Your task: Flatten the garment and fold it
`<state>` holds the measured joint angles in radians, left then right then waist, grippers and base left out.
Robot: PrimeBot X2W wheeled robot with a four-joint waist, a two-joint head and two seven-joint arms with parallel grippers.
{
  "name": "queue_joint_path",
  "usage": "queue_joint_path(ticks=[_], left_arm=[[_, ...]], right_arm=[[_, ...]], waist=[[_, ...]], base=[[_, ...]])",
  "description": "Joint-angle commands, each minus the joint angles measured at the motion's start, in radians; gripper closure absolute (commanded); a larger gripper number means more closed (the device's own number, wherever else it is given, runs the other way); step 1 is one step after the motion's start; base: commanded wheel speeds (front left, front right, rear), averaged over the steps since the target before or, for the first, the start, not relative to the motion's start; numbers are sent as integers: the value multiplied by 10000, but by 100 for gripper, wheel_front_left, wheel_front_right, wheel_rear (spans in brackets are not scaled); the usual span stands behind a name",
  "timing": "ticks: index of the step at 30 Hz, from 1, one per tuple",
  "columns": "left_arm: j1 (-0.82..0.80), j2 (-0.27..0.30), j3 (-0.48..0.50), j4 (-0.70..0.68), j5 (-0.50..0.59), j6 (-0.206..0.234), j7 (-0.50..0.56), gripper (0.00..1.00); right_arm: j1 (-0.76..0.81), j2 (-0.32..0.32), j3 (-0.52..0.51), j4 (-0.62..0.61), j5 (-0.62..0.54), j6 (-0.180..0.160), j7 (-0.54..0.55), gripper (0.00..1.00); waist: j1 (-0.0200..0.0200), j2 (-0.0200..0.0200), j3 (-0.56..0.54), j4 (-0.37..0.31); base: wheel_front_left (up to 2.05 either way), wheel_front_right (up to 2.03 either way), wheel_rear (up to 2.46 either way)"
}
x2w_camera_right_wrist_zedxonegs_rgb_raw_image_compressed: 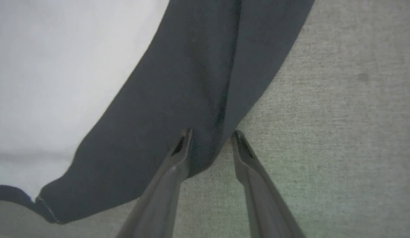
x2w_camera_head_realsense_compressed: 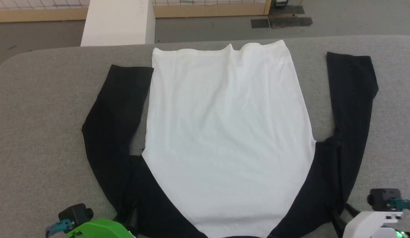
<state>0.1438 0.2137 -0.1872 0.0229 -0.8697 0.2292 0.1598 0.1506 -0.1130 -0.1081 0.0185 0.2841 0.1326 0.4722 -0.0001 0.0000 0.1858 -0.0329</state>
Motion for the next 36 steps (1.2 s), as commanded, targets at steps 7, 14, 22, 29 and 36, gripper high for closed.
queue_joint_path(ticks=[7,14,22,29,36], left_arm=[[131,249,250,-519,164,1,-234,0],[-293,714,858,-1445,1030,212,-1434,0],[-2815,1597,139,-914,2208,-982,-1932,0],[-6199,2211,-532,666,2586,-1970,-712,0],[-8670,2860,-891,1936,2589,-2241,1614,0]], right_arm=[[192,223,-732,-749,-19,-19,-2144,0],[-88,-15,-498,-1290,-297,-19,-4547,0],[-912,-453,86,-1202,-303,-19,-5792,0],[-2094,-740,530,-1178,-79,-19,-6076,0],[-2928,-820,848,-1169,184,-19,-6313,0]], waist=[[1,0,-404,-67],[1,0,-403,-401],[1,0,432,-727],[1,0,1696,-1228],[1,0,2778,-1813]], base=[[0,0,0],[0,0,0],[0,0,0],[0,0,0],[0,0,0]])
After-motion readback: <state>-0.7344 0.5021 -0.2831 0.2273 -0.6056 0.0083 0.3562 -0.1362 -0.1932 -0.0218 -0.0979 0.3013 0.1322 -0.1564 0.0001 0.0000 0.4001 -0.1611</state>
